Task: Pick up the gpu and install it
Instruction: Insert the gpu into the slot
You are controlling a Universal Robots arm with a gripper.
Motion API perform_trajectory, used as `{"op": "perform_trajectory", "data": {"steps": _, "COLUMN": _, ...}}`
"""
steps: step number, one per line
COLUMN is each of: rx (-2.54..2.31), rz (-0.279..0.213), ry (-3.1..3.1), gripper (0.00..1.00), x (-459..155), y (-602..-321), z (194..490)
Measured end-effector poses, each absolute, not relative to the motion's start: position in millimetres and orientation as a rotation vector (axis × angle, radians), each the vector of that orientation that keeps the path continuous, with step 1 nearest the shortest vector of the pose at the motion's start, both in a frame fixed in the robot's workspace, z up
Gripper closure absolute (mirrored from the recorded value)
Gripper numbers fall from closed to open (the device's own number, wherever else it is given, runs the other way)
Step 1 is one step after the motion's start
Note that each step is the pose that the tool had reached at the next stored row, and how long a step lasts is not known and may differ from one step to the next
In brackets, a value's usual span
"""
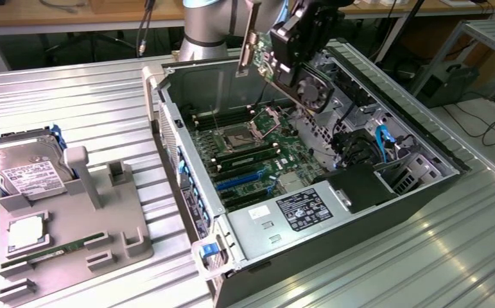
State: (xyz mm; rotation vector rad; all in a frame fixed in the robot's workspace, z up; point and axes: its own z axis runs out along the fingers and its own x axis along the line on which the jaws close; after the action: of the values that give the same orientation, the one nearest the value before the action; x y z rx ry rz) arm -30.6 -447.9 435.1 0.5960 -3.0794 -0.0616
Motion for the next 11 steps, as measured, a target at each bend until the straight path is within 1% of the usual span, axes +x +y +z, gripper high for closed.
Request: {"op": "perform_trajectory", "data": {"steps": 11, "rx": 0.842, "rz": -0.061, "ry": -3.018, "gripper": 0.73, "x": -30.6, "y": -447.9, "z": 435.1}}
